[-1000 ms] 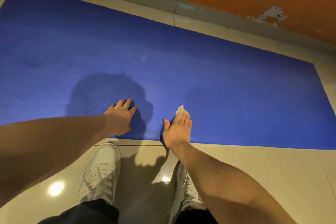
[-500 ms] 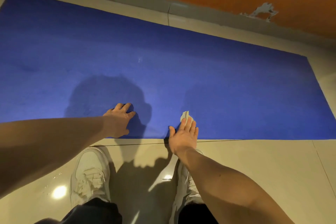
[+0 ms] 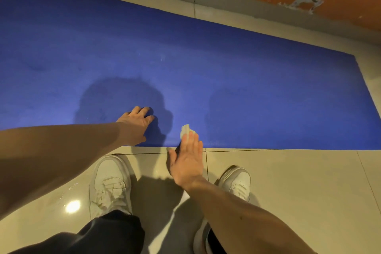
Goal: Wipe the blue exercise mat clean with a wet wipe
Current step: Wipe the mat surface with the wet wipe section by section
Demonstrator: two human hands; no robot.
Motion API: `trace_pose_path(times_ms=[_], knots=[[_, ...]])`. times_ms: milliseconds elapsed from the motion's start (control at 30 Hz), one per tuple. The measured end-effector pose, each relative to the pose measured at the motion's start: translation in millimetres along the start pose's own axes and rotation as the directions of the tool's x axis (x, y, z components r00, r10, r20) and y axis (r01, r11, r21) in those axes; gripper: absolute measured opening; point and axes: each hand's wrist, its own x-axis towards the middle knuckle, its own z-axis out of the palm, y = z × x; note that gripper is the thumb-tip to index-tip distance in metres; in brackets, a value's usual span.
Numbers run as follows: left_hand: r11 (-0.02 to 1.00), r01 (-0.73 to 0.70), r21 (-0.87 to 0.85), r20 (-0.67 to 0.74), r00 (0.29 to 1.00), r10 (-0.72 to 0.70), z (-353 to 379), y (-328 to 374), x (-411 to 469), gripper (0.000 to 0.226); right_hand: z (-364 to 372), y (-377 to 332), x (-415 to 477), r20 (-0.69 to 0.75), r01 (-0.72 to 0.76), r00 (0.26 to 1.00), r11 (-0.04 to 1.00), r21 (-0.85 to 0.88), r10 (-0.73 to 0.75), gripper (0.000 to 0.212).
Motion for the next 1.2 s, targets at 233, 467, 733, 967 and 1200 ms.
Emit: trace_pose_path(times_ms=[233, 467, 733, 967, 1200], knots=[[0.999, 0.042, -0.018, 0.021, 0.999, -0.042, 4.5, 4.3, -8.7, 0.077, 9.1, -15.3, -0.7, -0.043, -0.34, 0.933, 0.915, 0.218, 0.357, 0.085], [0.996, 0.094, -0.013, 0.043, 0.995, -0.093, 11.9, -1.7, -21.1, 0.079, 27.4, -87.4, -32.1, 0.03, -0.092, 0.996, 0.946, 0.31, 0.087, 0.094], [0.99, 0.139, -0.037, 0.042, 0.99, -0.137, 13.8, -12.8, -24.6, 0.077, 5.4, -6.4, -6.0, 0.005, -0.166, 0.986, 0.984, 0.072, 0.166, 0.074], [0.988, 0.151, -0.036, 0.039, 0.988, -0.15, 17.4, -21.9, -21.5, 0.075, 15.4, -48.2, -3.7, -0.077, -0.026, 0.996, 0.984, 0.176, 0.04, 0.083], [0.987, 0.153, -0.048, 0.036, 0.988, -0.151, 16.6, -22.8, -20.4, 0.074, 12.6, -48.8, 2.8, -0.117, 0.257, 0.961, 0.965, 0.058, -0.249, 0.071]])
